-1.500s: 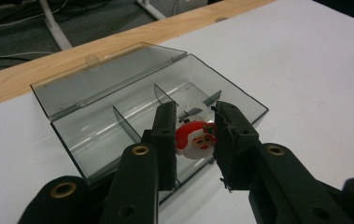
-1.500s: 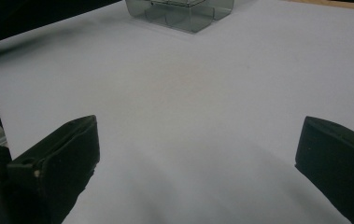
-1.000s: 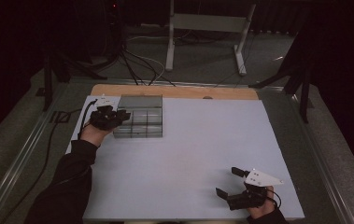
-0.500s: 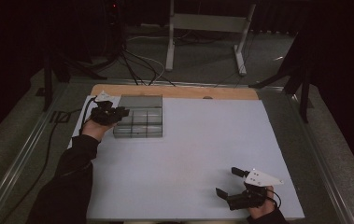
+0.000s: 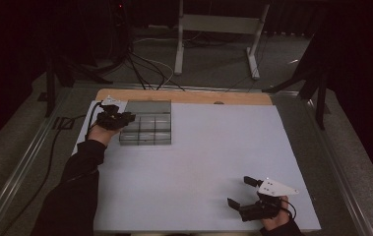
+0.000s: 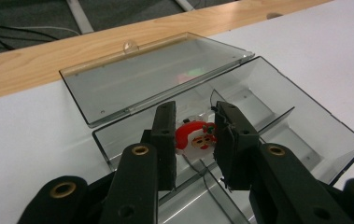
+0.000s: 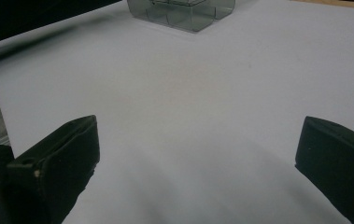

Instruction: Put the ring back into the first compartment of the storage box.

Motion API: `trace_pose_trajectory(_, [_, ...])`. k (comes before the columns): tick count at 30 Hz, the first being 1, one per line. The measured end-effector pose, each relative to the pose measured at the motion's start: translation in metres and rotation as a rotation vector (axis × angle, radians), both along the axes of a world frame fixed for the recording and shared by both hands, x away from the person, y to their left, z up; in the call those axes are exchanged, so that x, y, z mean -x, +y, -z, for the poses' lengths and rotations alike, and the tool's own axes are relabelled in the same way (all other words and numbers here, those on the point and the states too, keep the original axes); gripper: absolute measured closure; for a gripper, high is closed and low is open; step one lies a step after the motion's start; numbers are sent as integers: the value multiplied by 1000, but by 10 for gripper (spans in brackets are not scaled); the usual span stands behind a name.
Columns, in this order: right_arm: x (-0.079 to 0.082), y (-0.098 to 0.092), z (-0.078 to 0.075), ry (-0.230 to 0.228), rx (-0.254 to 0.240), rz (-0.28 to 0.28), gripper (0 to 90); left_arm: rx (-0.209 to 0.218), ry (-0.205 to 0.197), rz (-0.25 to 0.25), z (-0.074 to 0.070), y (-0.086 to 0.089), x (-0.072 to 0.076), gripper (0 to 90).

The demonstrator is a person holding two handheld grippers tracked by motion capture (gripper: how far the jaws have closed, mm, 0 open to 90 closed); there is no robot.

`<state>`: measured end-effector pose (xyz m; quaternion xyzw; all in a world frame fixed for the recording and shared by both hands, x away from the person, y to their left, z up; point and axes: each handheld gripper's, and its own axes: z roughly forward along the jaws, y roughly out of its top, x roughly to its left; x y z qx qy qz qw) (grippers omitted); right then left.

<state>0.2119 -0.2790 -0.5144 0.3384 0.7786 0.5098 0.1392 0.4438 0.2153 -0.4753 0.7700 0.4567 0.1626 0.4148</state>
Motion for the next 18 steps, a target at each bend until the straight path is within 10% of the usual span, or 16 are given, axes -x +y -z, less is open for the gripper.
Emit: trace_pose_trajectory(18, [0,0,0,3,-2,-4,0,-18,38,-17,14,-3,-5,714])
